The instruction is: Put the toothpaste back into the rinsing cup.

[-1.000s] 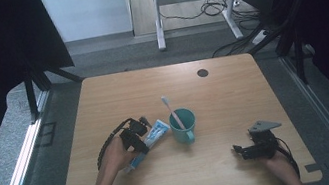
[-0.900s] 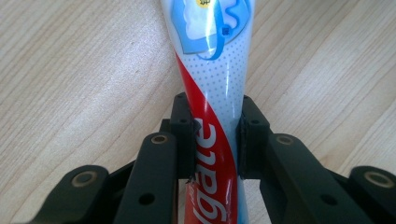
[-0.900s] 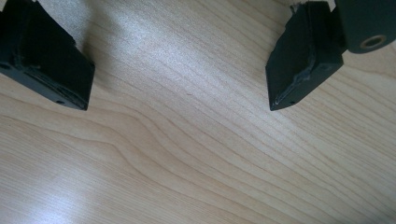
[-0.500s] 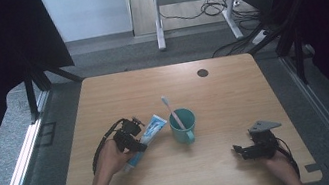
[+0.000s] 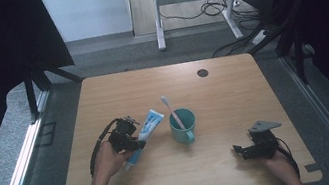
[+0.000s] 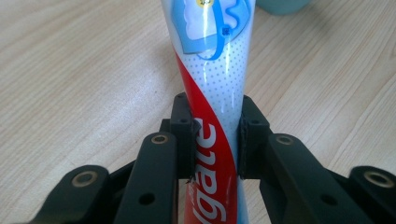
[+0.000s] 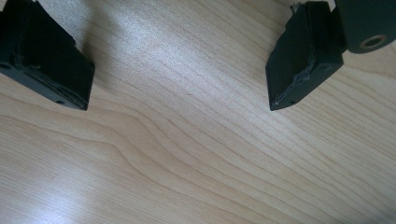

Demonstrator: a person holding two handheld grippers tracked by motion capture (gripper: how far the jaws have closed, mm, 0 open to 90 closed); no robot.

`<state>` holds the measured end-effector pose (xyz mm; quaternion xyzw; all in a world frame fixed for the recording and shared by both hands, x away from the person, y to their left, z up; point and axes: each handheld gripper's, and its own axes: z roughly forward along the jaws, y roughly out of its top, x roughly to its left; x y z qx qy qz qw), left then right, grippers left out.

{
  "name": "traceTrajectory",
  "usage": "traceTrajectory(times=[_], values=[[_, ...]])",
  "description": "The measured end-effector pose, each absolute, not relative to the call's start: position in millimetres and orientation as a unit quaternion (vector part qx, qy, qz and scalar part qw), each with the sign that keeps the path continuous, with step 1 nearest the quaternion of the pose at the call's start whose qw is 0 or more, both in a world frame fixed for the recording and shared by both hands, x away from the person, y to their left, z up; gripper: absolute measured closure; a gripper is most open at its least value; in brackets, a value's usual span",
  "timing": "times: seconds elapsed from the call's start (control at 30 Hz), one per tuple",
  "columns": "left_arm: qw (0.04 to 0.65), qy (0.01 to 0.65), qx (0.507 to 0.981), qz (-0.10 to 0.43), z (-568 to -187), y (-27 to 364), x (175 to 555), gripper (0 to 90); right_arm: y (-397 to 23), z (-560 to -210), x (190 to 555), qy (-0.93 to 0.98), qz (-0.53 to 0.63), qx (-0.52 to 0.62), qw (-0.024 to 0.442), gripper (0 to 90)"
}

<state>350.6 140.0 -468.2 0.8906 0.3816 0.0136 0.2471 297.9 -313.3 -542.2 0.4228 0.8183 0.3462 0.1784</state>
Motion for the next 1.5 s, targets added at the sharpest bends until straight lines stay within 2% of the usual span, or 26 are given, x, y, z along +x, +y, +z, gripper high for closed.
traceTrajectory(times=[0.73,1.5], values=[[0.352,0.366,0.860,0.058,-445,160,334,72.8,-313,-542,298,0.818,0.346,0.423,0.178,7.5],[0.426,0.337,0.837,0.068,-422,154,329,72.8,-313,-542,298,0.818,0.347,0.423,0.179,7.5]])
